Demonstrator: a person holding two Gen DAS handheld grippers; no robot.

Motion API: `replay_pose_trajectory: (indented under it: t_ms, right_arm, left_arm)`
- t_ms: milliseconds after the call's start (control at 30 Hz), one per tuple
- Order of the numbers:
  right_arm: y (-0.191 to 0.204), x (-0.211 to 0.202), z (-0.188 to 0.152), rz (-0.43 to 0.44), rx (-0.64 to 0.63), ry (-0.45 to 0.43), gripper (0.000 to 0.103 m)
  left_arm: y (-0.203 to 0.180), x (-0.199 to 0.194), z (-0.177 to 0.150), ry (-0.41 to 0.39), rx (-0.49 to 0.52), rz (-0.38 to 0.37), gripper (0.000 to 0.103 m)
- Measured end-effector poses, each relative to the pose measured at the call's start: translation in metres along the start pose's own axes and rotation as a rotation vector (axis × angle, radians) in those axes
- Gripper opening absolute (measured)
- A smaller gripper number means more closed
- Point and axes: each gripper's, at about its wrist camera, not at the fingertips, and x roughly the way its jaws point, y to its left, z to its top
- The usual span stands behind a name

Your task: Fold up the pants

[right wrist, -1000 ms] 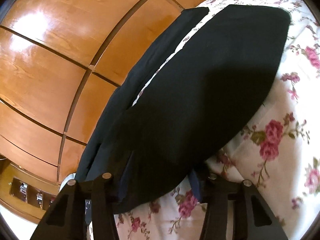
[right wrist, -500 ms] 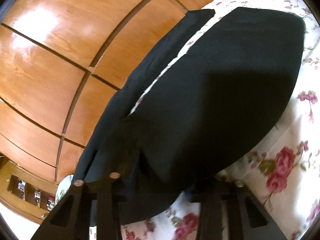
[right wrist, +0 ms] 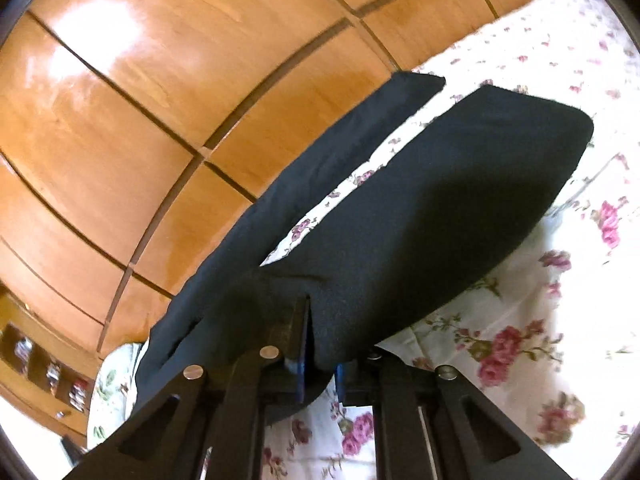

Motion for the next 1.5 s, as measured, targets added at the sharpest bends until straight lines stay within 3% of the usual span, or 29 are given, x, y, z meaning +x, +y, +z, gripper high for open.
replay_pose_trajectory:
  t_ms: [367,600,667,733,800,933,1033,1100,1167,1200,1233,1333,1500]
  right_arm:
    - [-0.002,-0.057,-0.043,0.017,-0.032,0.025,0.010]
    - [-0.030,-0.045,-0.068,-0.045,-0.014,0.110,0.014]
    - [-0.036,-0.045,-0.065,-0.030,0.001,0.106,0.027]
    - [-0.041,-0.050,-0.057,-0.012,0.021,0.074,0.048]
    - [-0.052,-0.057,-0.045,-0.024,0.050,0.021,0.050]
    - [-0.094,-0.059,-0.008,-0.091,0.177,-0.037,0.050]
    - [-0.121,-0.057,0.022,-0.119,0.249,-0.077,0.042]
    - [-0.129,-0.055,0.039,-0.154,0.251,-0.100,0.039]
    - [-0.135,-0.053,0.049,-0.200,0.253,-0.090,0.025]
    - [-0.137,-0.052,0.052,-0.224,0.250,-0.078,0.013]
    - [-0.135,-0.053,0.054,-0.237,0.235,-0.071,0.012]
    - [-0.123,-0.066,0.053,-0.267,0.153,-0.090,0.009]
    - [-0.109,-0.097,0.051,-0.273,0.103,-0.141,0.009]
  left_arm:
    - [0.027,-0.046,-0.030,-0.019,-0.005,0.019,0.006]
    - [0.035,-0.023,-0.055,0.018,0.028,0.088,0.010]
    - [0.032,-0.024,-0.058,0.003,0.052,0.077,0.023]
    - [0.031,-0.025,-0.057,0.005,0.053,0.035,0.035]
    - [0.032,-0.023,-0.049,-0.017,0.018,-0.002,0.036]
    - [0.051,-0.027,-0.034,-0.071,-0.093,0.006,0.037]
    - [0.061,-0.017,-0.021,-0.061,-0.152,0.012,0.037]
    - [0.067,-0.011,-0.018,-0.041,-0.170,0.021,0.031]
    - [0.065,-0.006,-0.015,-0.027,-0.149,0.058,0.017]
    - [0.062,-0.008,-0.016,-0.021,-0.122,0.077,0.013]
    - [0.057,-0.007,-0.016,-0.019,-0.089,0.088,0.008]
    - [0.043,-0.016,-0.013,-0.034,-0.020,0.120,0.006]
    - [0.033,-0.043,-0.003,-0.073,-0.042,0.058,0.006]
